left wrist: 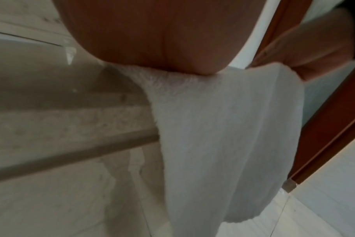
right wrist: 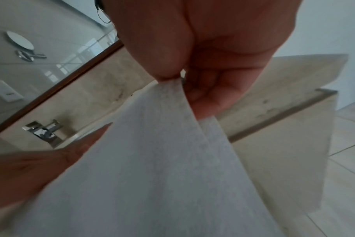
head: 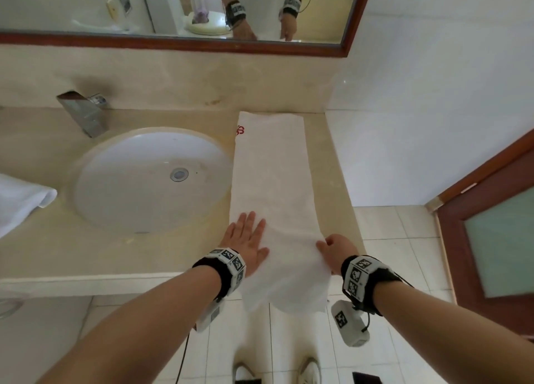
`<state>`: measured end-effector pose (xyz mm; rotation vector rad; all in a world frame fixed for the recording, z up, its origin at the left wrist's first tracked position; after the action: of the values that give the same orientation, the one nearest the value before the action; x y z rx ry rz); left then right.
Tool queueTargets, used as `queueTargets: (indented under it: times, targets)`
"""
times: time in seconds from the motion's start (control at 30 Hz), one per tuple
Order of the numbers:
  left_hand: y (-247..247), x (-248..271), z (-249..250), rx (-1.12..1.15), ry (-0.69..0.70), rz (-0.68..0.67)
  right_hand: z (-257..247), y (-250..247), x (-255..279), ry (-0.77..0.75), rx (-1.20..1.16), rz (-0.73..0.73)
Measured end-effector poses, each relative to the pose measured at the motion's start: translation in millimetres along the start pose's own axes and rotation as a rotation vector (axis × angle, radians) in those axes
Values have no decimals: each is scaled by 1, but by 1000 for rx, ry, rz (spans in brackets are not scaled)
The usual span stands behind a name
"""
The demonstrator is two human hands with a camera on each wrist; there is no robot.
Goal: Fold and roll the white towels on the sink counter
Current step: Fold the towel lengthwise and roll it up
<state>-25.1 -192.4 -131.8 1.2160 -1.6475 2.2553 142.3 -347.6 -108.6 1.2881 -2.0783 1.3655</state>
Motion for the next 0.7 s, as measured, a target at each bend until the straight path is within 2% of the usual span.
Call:
queueTargets:
  times: [0.1, 0.17, 0.27, 0.37, 0.53, 0.63, 0.7]
  targets:
    - [-2, 1, 2, -11, -9, -14, 12, 7, 4, 23, -85, -26]
    - [-6, 3, 5, -5, -19, 28, 16, 8, 8, 6, -44, -12]
    - [-13, 4, 10, 14, -11, 101, 18, 5, 13, -27, 49, 84]
    - [-8, -3, 9, 13, -30, 51, 24, 7, 17, -84, -28, 149]
    - [-5, -8, 10, 0, -52, 41, 45, 28, 24, -122, -243, 34]
    - [-4, -8, 10, -7, -58, 50, 53, 33, 29, -140, -279, -2]
    - [-4, -9, 9, -4, -62, 52, 61, 40, 27, -104, -250, -93]
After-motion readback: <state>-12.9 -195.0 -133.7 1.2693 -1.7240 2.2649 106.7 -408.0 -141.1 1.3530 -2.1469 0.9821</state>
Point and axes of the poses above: each hand's wrist, its own x-axis away from the middle knuckle, its own y-axis out of the palm, z = x × y, the point moved 5 cm from there along -x, towards the middle knuckle, and after that the axes turned 10 degrees about -z, right-handed, at the moved point
